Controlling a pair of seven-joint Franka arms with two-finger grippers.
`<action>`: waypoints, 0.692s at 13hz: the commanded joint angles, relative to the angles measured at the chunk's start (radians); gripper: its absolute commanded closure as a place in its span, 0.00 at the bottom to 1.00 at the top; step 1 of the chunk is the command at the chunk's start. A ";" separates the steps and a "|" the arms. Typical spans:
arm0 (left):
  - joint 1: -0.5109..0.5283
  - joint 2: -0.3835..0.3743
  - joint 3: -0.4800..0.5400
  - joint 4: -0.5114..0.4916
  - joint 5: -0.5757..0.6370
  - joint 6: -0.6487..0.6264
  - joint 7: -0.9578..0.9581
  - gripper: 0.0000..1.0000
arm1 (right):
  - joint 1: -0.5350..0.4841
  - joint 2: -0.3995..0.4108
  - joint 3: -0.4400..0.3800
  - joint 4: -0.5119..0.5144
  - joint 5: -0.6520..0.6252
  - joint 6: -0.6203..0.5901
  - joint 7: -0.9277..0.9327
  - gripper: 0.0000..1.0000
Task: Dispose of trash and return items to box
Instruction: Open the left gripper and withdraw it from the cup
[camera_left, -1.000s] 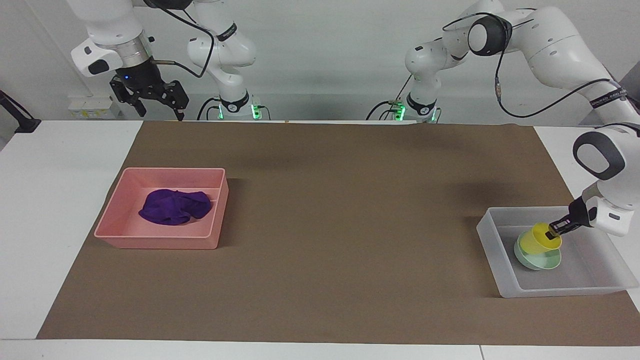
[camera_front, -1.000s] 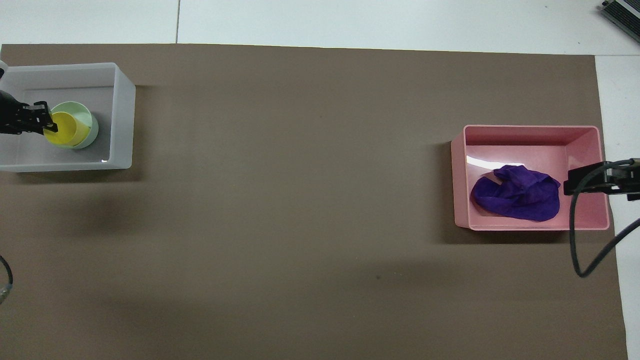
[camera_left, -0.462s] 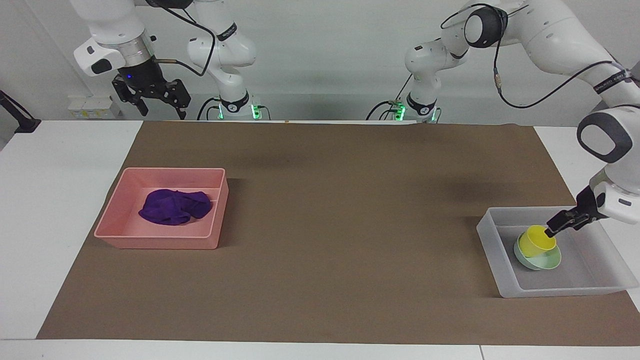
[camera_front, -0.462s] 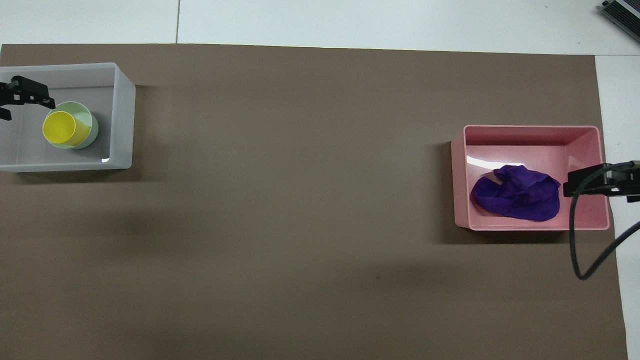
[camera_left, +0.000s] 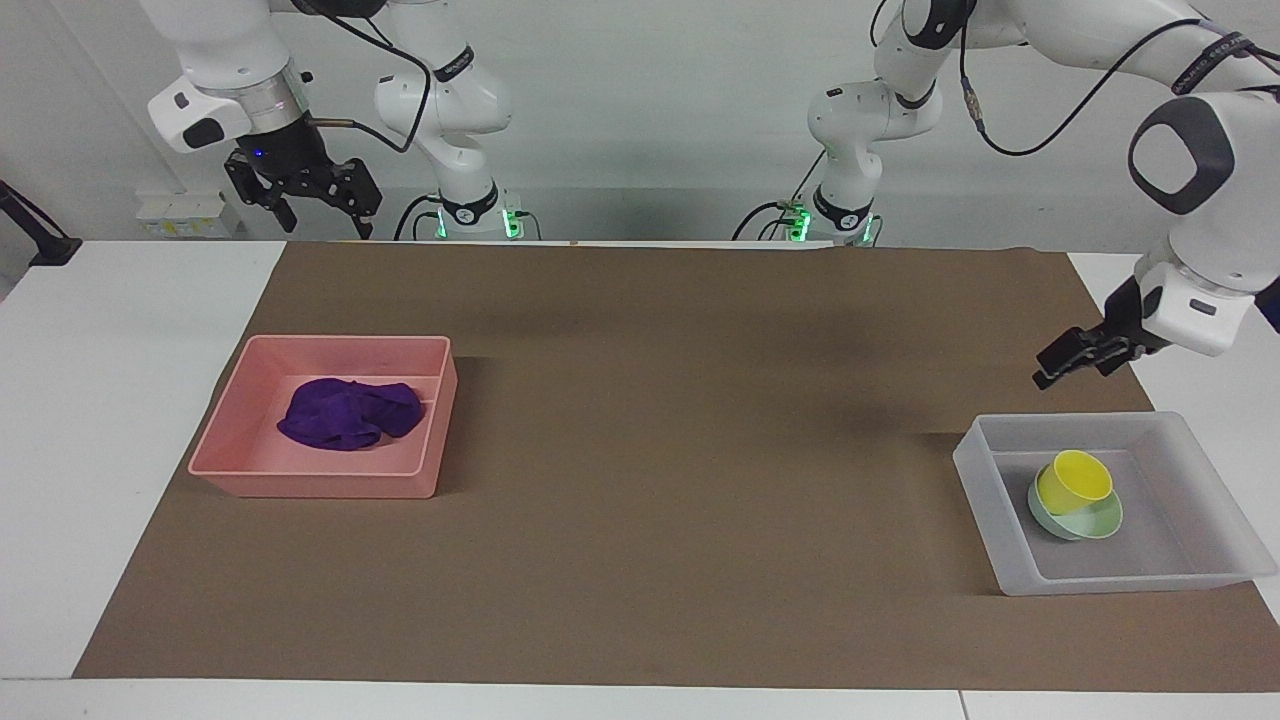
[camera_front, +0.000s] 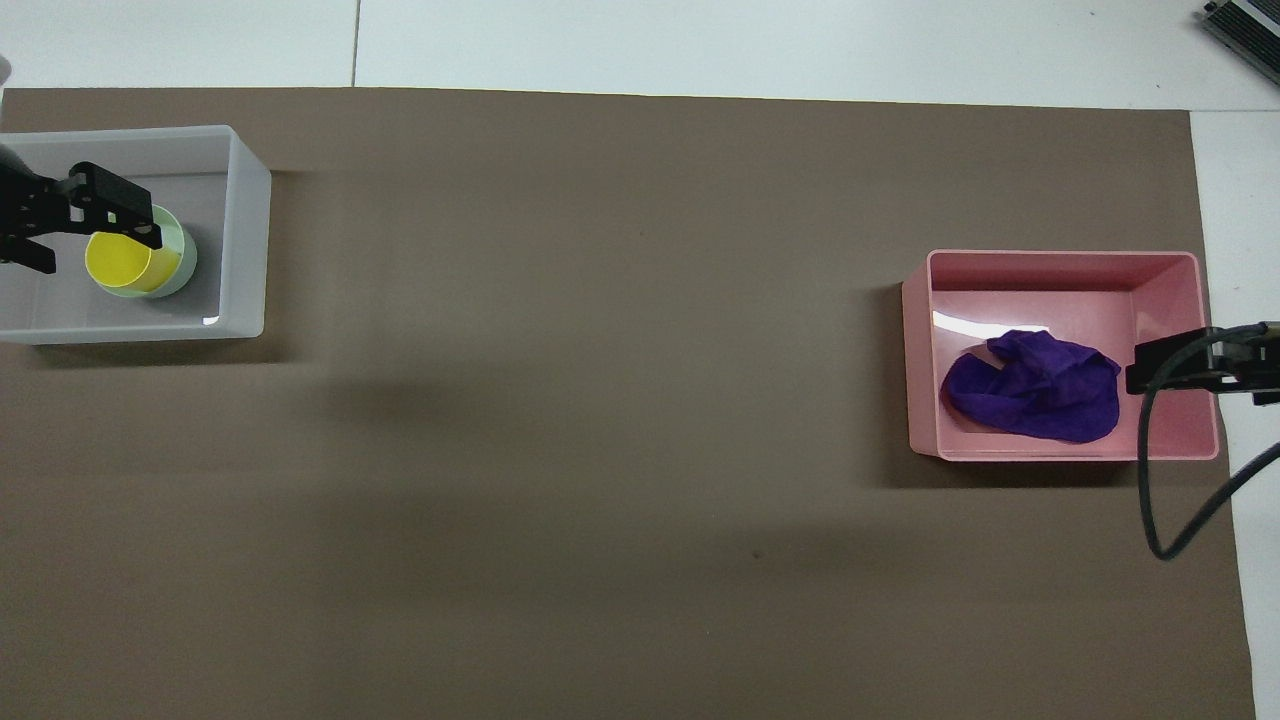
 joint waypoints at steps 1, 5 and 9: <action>-0.033 -0.078 0.008 -0.050 0.035 -0.079 -0.001 0.00 | -0.004 -0.030 0.001 -0.039 0.012 0.031 -0.020 0.00; -0.042 -0.211 0.013 -0.204 0.019 -0.040 0.073 0.00 | -0.006 -0.030 0.001 -0.039 0.013 0.031 -0.022 0.00; -0.051 -0.259 0.014 -0.274 0.003 0.015 0.137 0.00 | -0.006 -0.032 0.001 -0.045 0.013 0.032 -0.022 0.00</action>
